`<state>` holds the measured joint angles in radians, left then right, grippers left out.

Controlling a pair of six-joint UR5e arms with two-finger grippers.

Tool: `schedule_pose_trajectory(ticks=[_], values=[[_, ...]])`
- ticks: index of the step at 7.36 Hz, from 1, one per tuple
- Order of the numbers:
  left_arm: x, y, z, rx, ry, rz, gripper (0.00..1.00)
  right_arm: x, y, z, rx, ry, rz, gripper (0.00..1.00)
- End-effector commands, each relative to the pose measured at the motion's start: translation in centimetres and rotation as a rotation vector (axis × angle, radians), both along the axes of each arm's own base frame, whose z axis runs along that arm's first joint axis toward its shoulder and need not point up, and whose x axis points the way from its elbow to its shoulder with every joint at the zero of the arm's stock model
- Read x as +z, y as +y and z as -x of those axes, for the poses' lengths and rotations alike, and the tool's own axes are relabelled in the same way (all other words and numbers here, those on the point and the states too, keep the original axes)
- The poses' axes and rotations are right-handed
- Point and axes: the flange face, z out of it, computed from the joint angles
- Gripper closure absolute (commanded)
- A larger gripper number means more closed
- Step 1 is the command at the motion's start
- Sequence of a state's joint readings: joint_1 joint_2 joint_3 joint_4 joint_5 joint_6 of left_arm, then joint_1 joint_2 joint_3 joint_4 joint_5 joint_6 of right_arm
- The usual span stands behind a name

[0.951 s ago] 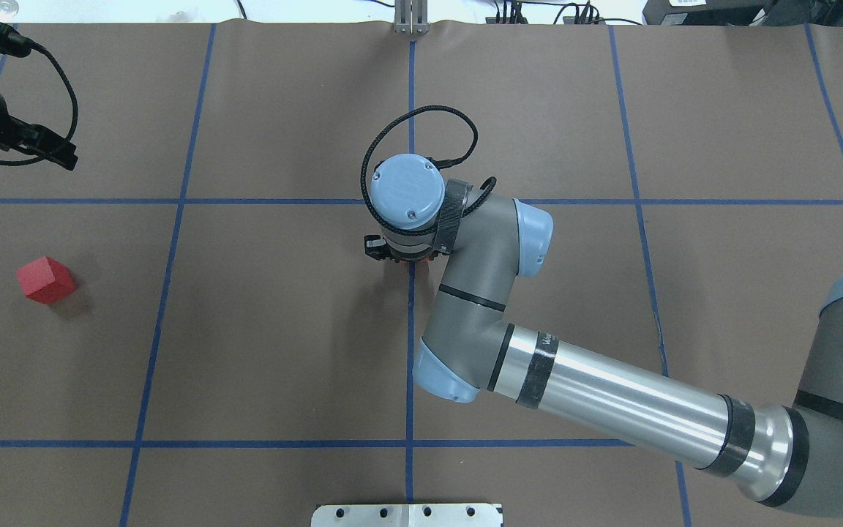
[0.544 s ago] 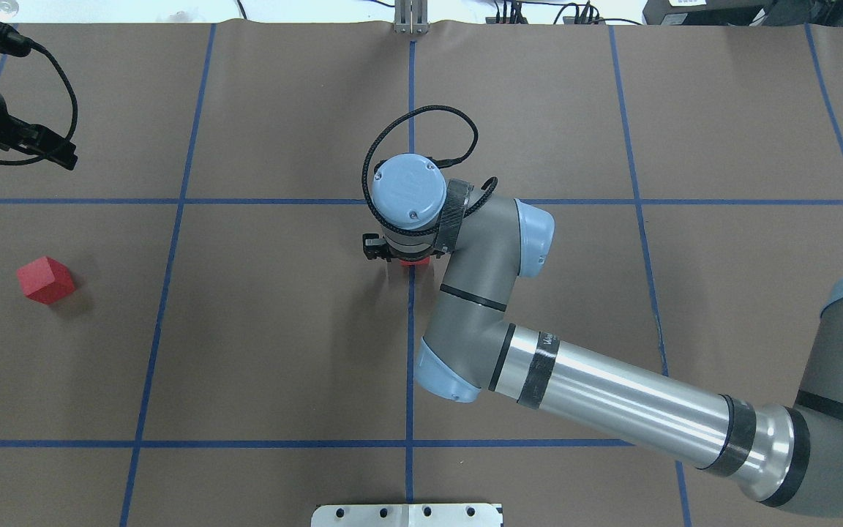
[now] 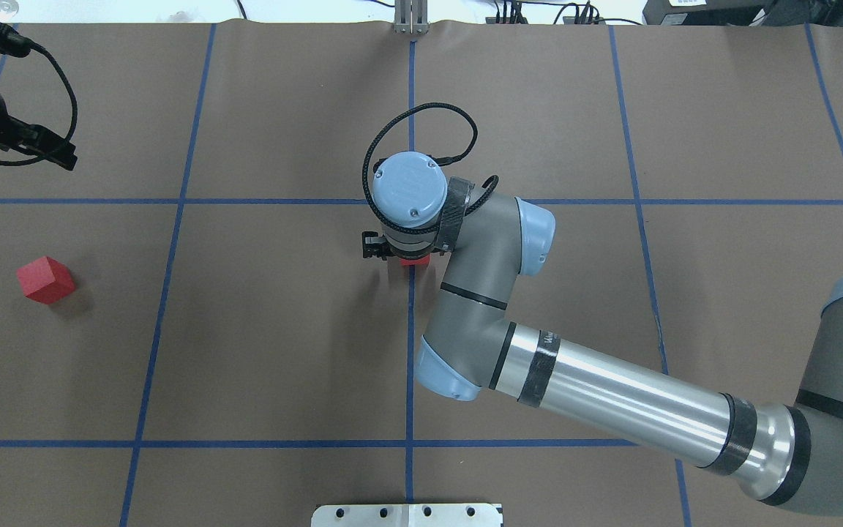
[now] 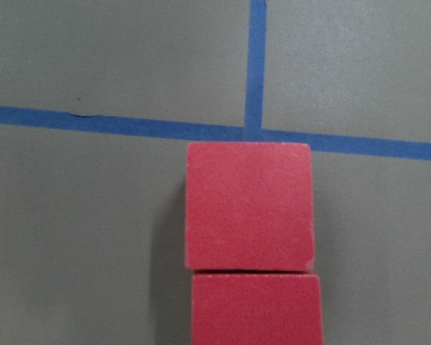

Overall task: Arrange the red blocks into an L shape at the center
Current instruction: 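Set the cube down against the center cube's near side and release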

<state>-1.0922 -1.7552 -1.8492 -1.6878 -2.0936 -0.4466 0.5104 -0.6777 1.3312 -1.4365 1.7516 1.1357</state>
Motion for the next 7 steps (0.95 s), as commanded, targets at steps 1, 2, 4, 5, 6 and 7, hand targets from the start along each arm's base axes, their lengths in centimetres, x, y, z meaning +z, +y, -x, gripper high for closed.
schedule_pose_trajectory(ticks=[1, 2, 4, 5, 6, 7], values=[[4.7, 2.8, 1.5, -0.109, 0.034, 0.084, 0.0, -1.3, -1.3, -2.6, 0.004, -0.037, 0.01, 0.02], [6.1, 3.6, 2.0, -0.184, 0.037, 0.165, 0.0, -2.0, -1.7, -3.8, 0.001, -0.057, 0.007, 0.02], [9.7, 5.8, 2.9, -0.338, 0.091, 0.273, 0.0, -0.6, -2.3, -6.7, -0.015, -0.067, -0.005, 0.02], [10.6, 5.8, 2.8, -0.472, 0.118, 0.338, 0.0, -0.3, -2.3, -7.3, -0.011, -0.069, -0.011, 0.02], [11.3, 6.0, 1.6, -0.528, 0.132, 0.403, 0.0, -0.3, -2.3, -7.3, -0.011, -0.069, -0.011, 0.02], [12.2, 6.6, -0.4, -0.539, 0.111, 0.432, 0.0, -0.2, -2.3, -7.3, -0.011, -0.067, -0.01, 0.02]])
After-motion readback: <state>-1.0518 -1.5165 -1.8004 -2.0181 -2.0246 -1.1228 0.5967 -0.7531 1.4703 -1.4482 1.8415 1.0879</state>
